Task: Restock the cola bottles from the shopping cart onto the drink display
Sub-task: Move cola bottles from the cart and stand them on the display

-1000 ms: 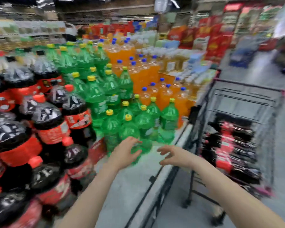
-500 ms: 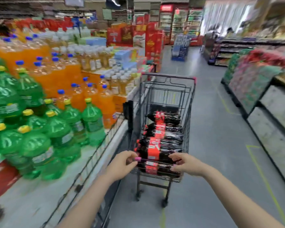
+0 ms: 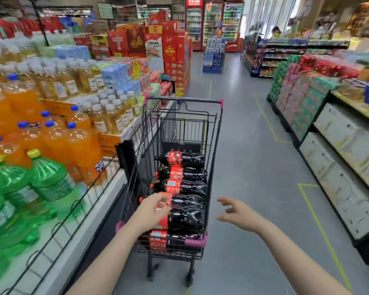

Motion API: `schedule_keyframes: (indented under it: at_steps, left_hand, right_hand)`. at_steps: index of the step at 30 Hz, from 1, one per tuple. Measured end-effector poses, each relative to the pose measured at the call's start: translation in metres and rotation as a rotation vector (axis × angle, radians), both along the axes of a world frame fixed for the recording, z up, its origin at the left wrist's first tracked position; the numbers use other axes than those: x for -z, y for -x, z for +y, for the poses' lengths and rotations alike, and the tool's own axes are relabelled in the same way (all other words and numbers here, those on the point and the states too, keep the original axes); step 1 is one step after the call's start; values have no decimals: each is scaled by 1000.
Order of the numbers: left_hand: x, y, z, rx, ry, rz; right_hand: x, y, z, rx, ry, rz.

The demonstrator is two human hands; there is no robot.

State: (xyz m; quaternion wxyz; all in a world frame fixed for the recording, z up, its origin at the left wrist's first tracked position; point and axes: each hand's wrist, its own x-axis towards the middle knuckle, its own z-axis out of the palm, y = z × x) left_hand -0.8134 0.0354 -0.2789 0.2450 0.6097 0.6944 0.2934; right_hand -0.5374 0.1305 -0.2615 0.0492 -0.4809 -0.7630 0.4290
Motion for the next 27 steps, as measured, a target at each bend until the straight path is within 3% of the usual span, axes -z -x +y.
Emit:
schedule_keyframes:
  at_steps: [15,27]
  left_hand:
    - [17,93,207,-75,26,-40]
    - [63,154,330,-281,149,-158]
  right_hand:
    - [7,108,201,-14,-38,24]
    - [53,187,360,-157,24,-133]
